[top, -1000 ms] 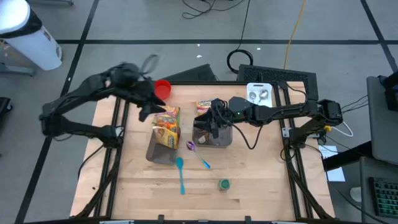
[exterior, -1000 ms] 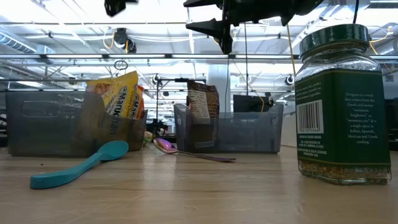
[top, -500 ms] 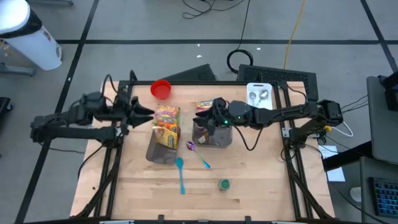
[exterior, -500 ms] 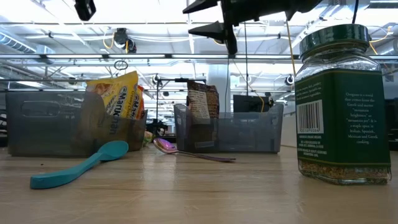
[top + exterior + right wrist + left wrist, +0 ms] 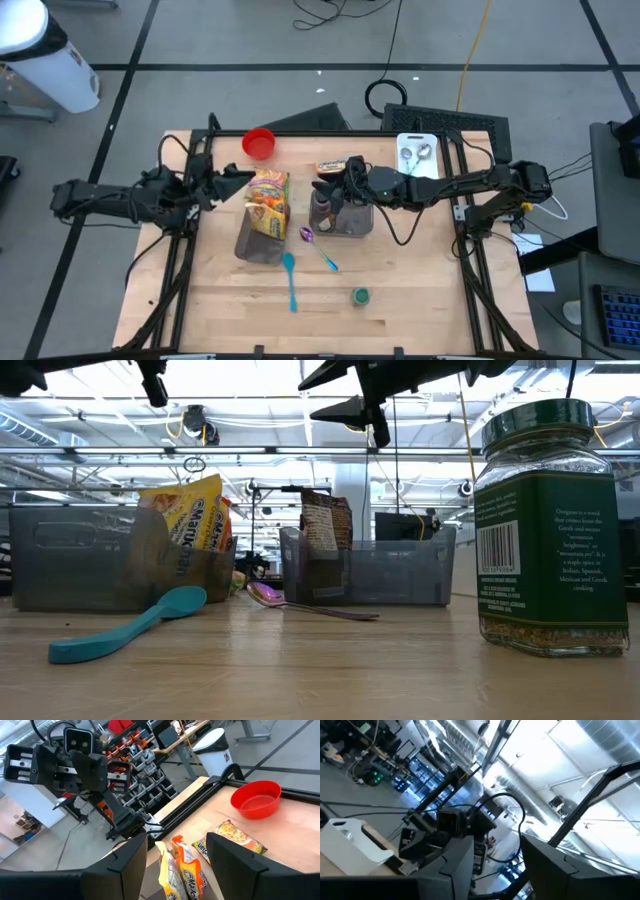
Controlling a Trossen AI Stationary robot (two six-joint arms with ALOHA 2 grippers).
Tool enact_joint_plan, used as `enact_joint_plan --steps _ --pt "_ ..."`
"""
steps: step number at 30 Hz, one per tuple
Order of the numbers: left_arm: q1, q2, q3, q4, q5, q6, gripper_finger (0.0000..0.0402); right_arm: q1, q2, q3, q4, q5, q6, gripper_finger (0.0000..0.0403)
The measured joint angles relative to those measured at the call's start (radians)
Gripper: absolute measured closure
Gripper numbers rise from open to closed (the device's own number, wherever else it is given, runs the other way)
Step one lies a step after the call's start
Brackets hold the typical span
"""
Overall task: Pick & Place Food Item
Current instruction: Put the green spice bottle into the right black bin
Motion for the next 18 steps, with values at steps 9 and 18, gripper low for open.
enact_joint_plan --steps 9,18 --pt "0.0 0.063 0.0 0.01 -0.067 0.061 0.0227 0.0 0.0 0.0 0.003 -0.002 0.011 0.0206" --pt "0.0 0.122 0.0 0.189 -0.25 0.007 0.0227 0.0 0.0 0.0 0.003 -0.002 0.009 0.0206"
